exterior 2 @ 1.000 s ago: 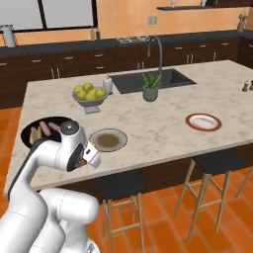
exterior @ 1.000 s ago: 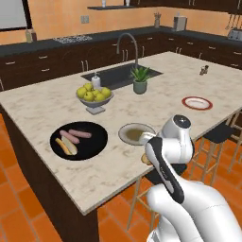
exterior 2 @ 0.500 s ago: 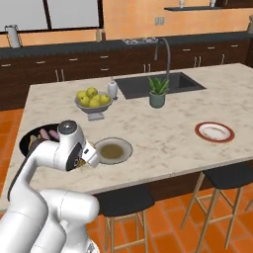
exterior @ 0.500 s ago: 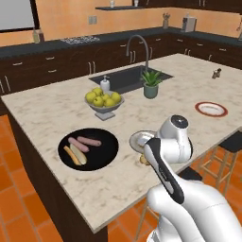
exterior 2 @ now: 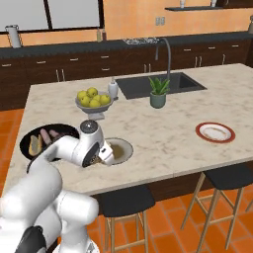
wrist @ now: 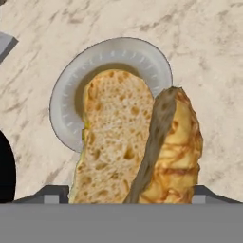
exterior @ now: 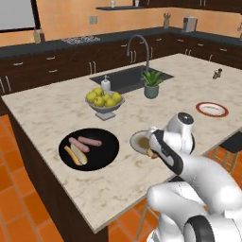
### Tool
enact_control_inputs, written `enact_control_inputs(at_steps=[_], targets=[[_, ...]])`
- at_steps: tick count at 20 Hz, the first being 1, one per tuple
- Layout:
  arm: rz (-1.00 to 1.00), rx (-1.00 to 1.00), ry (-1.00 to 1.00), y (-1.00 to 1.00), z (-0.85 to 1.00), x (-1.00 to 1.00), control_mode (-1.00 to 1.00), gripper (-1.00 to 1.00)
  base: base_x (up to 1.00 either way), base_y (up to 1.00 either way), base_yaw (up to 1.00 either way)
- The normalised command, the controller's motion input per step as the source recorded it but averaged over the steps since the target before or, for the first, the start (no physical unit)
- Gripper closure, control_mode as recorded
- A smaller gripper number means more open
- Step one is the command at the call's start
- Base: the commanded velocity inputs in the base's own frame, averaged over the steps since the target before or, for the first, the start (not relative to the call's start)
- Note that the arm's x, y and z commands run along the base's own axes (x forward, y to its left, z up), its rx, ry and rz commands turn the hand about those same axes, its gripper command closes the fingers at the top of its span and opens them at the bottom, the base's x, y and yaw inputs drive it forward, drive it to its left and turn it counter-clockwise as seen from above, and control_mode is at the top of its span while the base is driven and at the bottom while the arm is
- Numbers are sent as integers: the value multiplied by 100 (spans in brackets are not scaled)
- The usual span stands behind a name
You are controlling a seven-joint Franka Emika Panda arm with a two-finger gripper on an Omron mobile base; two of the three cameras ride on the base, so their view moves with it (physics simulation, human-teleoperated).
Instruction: Place one bun and one sausage from the bowl on each plate.
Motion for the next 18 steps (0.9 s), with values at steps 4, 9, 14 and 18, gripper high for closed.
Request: enact_control_inputs(at_steps=[4, 9, 14, 18], targets=[[-7, 3, 15, -26, 0, 100, -100, 100, 0, 0, 0], [-5, 0, 13, 3, -2, 52, -100, 100, 0, 0, 0], [0, -4, 6, 0, -51, 49, -100, 100, 0, 0, 0], [0, -6, 1, 7, -56, 64, -100, -100, 0, 0, 0]])
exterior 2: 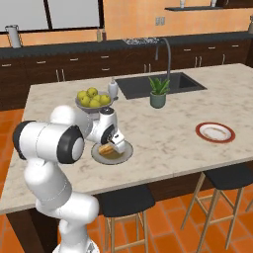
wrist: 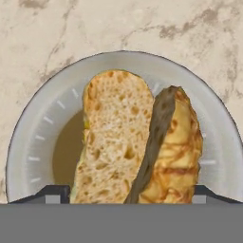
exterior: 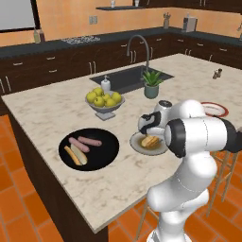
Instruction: Place one bun and one sausage from the bowl on each plate.
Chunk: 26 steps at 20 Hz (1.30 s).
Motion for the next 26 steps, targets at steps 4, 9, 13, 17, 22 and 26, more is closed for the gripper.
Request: enact_control_inputs(at_steps=[4, 9, 13, 17, 22, 26], targets=[[0, 0, 0, 0, -7, 9, -100, -100, 0, 0, 0], [0, 0, -3, 0, 11, 0, -100, -100, 0, 0, 0], [1, 0, -4, 0, 32, -2, -100, -100, 0, 0, 0], [20, -2, -21, 16, 79, -36, -100, -100, 0, 0, 0], [59, -21, -7, 78, 79, -33, -100, -100, 0, 0, 0], [59, -33, 0, 97, 78, -46, -100, -100, 0, 0, 0]])
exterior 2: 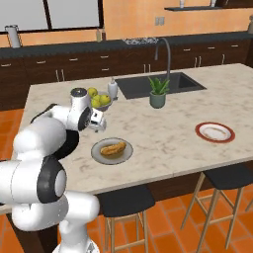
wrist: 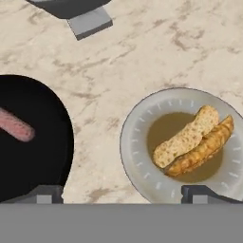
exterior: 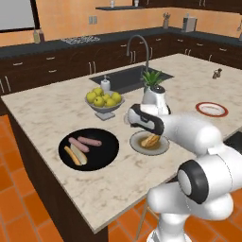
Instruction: Place one bun and one sausage from the bowl on each plate.
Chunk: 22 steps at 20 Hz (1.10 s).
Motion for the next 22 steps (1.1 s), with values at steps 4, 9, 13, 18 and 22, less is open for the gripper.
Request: enact_control_inputs(at_steps=[4, 9, 13, 18, 22], targets=[[59, -39, 3, 100, 34, -68, -100, -100, 0, 0, 0], [58, -41, 6, 100, -15, -58, -100, -100, 0, 0, 0], [31, -22, 16, 95, -22, 63, -100, -100, 0, 0, 0], [18, -8, 20, 73, -54, 100, -100, -100, 0, 0, 0], [7, -2, 18, 16, -42, 51, -100, -100, 0, 0, 0]])
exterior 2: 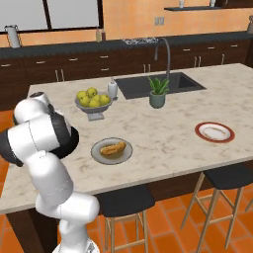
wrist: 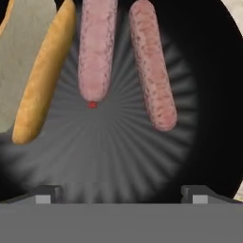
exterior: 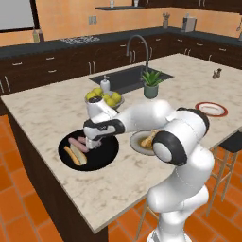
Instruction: Place one bun and one sausage from the bowl on each plate.
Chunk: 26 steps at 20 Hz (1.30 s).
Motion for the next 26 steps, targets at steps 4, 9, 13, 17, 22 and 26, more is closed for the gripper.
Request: enact_control_inputs(at_steps=[4, 9, 13, 17, 22, 26], targets=[[5, -1, 1, 0, -39, 56, -100, -100, 0, 0, 0], [4, -3, 2, 6, -39, 29, -100, -100, 0, 0, 0], [0, -8, 0, 5, -45, 32, -100, -100, 0, 0, 0], [0, -4, 0, 6, -30, 25, -100, -100, 0, 0, 0], [0, -2, 0, 5, -27, 11, -100, 100, 0, 0, 0], [0, 0, -1, -1, -31, 0, -100, 100, 0, 0, 0]])
